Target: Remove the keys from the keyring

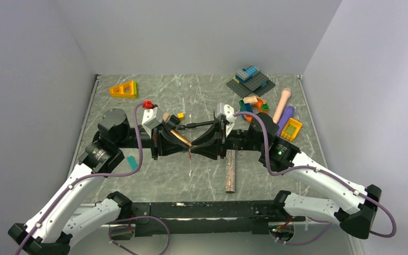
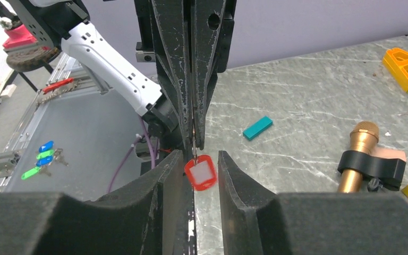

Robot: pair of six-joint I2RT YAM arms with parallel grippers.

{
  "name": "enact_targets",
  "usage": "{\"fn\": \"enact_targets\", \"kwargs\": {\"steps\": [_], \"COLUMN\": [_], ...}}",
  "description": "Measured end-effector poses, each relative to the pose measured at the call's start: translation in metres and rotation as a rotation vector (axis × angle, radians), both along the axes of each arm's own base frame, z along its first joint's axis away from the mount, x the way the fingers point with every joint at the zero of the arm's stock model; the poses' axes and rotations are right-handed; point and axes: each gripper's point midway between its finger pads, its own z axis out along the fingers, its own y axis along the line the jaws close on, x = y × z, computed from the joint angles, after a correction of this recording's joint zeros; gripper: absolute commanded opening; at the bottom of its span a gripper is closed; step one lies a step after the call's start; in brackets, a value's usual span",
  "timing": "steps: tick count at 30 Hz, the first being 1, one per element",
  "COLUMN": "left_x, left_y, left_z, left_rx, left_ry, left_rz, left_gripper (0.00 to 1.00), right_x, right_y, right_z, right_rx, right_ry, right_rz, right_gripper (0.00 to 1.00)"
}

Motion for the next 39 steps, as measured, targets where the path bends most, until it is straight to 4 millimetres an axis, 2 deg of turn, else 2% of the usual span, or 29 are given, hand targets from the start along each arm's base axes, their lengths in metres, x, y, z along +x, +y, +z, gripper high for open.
{"fn": "enact_targets", "kwargs": {"steps": [21,24,29,39], "left_x": [0.0011,0.0022,0.0026,0.0021], "left_y": [0.0004,0.0005,0.0012,0.0019], "left_z": [0.0005,0.0002,0.0006,0.0014], "left_rx": [-0.001,0.000,0.000,-0.002], "left_ry": [-0.003,-0.002,-0.004,-0.006], "left_rz": [0.010,0.016,0.024,0.027], "left_gripper": [0.00,0.00,0.00,0.00], "right_x": [-0.0010,-0.0018,-0.0023,-0.0057], "right_y": [0.0072,0.0085,0.0086,0.0067], "right_z": [-0.0016,-0.0028,-0.0030,-0.0041], "right_rx": [0.019,0.017,0.018,0.063], "right_ry": [0.029,0.034,0.041,0.049], "right_rz": [0.027,0.038,0.042,0.048], "right_gripper": [0.25,0.20,0.00,0.00]}}
